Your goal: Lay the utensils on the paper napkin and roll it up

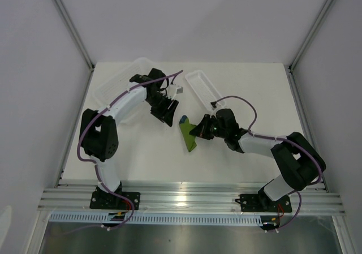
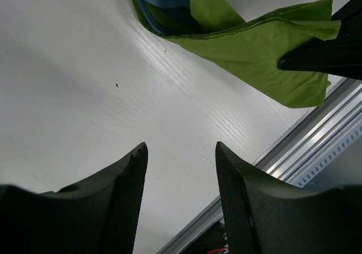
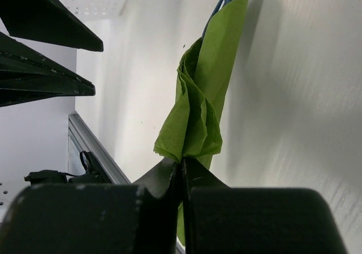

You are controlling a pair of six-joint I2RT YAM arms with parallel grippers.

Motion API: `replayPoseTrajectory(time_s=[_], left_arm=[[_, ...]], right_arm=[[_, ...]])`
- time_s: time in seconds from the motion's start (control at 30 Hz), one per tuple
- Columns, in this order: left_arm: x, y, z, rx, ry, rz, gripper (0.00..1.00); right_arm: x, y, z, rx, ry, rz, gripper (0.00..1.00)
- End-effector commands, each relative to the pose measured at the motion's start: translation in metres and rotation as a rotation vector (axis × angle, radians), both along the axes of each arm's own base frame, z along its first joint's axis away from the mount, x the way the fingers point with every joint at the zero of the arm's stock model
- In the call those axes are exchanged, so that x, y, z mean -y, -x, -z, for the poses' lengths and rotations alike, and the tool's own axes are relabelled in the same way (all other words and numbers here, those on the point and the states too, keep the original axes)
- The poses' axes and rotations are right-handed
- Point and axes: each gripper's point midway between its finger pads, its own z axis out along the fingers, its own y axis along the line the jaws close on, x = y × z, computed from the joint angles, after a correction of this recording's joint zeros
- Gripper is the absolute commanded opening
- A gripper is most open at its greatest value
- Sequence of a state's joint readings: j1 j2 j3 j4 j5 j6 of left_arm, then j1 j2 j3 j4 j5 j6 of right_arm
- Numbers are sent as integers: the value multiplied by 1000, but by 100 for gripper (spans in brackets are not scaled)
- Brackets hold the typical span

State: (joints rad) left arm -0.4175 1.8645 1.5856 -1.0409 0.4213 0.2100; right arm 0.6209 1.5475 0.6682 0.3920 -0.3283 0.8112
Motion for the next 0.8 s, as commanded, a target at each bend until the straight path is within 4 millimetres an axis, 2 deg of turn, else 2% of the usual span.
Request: replayPoseTrajectory(time_s=[0.0,0.1,0.33,0.43,0.77], left_arm=[[3,1,-25,30,58,-6,56],[2,1,-24,25,56,-9,56],[3,3,-25,20,62,-9,56],[5,4,-26,7,77,-12,56],[5,-2,-50,-4,142,-83,55]], right_arm=[[-2,-12,-26,76,-30,8,0],[-3,-11,-25,68,-30,9,0],[-1,-21,-48,128,-29,12,0],[0,-22,-51,136,-27,12,0],[2,-31,-64,165,-43,27,0]])
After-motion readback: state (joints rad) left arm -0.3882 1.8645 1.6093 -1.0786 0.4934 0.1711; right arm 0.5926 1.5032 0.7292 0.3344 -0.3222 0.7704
